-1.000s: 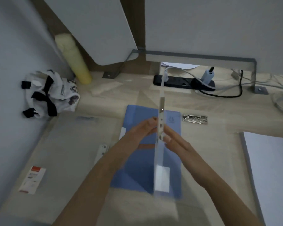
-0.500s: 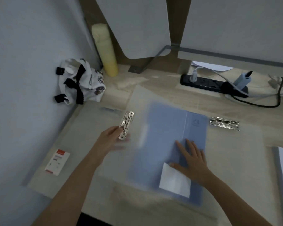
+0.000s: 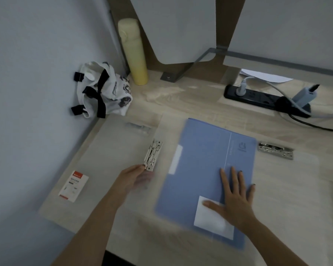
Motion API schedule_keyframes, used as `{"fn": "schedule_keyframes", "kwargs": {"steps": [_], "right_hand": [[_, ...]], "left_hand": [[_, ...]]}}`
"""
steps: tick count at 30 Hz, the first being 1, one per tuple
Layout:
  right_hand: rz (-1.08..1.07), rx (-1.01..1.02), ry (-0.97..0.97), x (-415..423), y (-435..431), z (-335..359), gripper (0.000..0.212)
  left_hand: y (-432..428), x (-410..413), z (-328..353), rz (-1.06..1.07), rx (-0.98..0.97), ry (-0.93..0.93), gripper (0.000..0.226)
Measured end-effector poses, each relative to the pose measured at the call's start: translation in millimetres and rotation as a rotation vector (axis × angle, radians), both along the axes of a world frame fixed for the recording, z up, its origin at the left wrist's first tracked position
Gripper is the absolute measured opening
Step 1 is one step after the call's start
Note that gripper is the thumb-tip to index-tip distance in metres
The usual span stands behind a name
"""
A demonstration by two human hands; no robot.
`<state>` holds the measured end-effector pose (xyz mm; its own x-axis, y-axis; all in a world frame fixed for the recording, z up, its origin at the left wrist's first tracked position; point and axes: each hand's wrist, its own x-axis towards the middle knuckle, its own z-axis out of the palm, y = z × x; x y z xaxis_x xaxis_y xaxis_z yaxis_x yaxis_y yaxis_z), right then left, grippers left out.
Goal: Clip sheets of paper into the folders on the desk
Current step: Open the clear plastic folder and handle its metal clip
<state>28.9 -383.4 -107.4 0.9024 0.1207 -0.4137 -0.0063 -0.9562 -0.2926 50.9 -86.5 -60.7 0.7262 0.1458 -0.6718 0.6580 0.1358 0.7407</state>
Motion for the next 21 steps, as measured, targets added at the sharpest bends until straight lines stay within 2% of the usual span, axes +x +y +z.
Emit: {"fn": "schedule_keyframes", "kwargs": {"steps": [5,10,13,18,21], "right_hand": [[-0.012,-0.013,-0.032,-1,-1,-7,0.105],[-0.028,-0.030,-0.083,-2,0,-11,0.102],[-0.031,-0.033,-0.116,-2,-1,-14,0.103],[-0.026,-0.037,-0.138,-2,-2,-16,0.103],[-0.040,-0.027,-0.155,-2,-2,-17,0.104]], "left_hand": [[1,-2,-2,0.004,0.028,0.004,0.015],[1,5,13,-0.084,-0.085,0.097,0.020],[2,17,22,-0.158,-0.011,0.105,0.020],[-7,43,27,-0.230,0.232,-0.062,0.020],[-16,62,34,-0.299,0.239,-0.086,0.018]]}}
